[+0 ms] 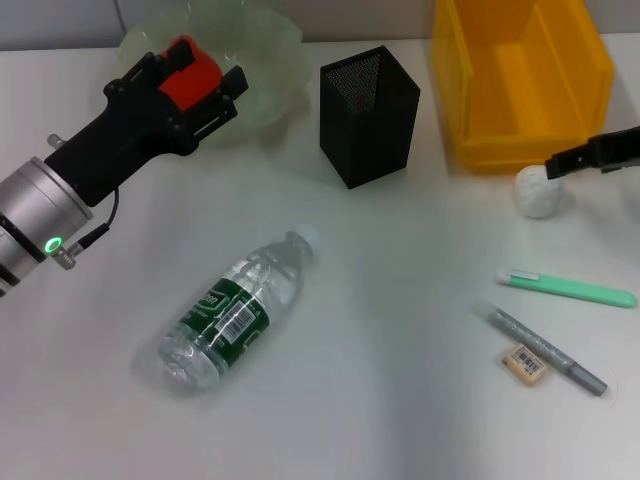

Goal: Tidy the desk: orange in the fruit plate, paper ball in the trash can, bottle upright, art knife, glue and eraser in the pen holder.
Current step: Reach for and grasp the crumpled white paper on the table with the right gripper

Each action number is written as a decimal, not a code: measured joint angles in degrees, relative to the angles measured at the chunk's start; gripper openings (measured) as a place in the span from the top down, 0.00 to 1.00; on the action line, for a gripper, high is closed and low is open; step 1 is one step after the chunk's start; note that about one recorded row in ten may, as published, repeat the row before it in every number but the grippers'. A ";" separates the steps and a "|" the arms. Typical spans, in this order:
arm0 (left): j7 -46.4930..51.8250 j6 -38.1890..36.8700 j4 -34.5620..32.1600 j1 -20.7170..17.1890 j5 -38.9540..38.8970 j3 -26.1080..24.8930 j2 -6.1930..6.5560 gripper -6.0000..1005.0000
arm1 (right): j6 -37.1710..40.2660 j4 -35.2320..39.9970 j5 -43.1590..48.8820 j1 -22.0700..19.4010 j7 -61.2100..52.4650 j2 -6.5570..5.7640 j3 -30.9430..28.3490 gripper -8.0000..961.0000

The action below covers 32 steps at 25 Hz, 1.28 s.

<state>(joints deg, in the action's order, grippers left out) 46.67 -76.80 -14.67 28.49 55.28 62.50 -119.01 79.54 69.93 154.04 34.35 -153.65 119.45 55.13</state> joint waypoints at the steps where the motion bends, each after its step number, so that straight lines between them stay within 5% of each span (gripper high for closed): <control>1: 0.00 0.08 0.00 0.21 -0.05 0.00 0.00 0.20 | -0.96 -1.14 0.91 0.64 -0.68 0.00 1.42 0.18; 12: -0.15 1.41 -0.01 0.97 -0.18 0.00 -0.08 0.21 | -8.32 -13.04 4.00 6.35 -1.86 -0.11 5.56 0.18; 26: -0.30 2.31 0.39 1.03 0.07 0.00 -0.09 0.21 | -10.84 -15.68 4.66 6.78 -1.98 -0.07 6.13 0.18; 32: -0.30 2.63 0.45 0.87 0.14 0.00 -0.08 0.21 | -10.79 -16.29 4.44 6.78 -2.04 -0.10 6.14 0.37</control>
<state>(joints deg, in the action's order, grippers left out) 46.37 -74.17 -14.22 29.37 55.42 62.49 -119.09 68.74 53.64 158.47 41.12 -155.70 119.35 61.27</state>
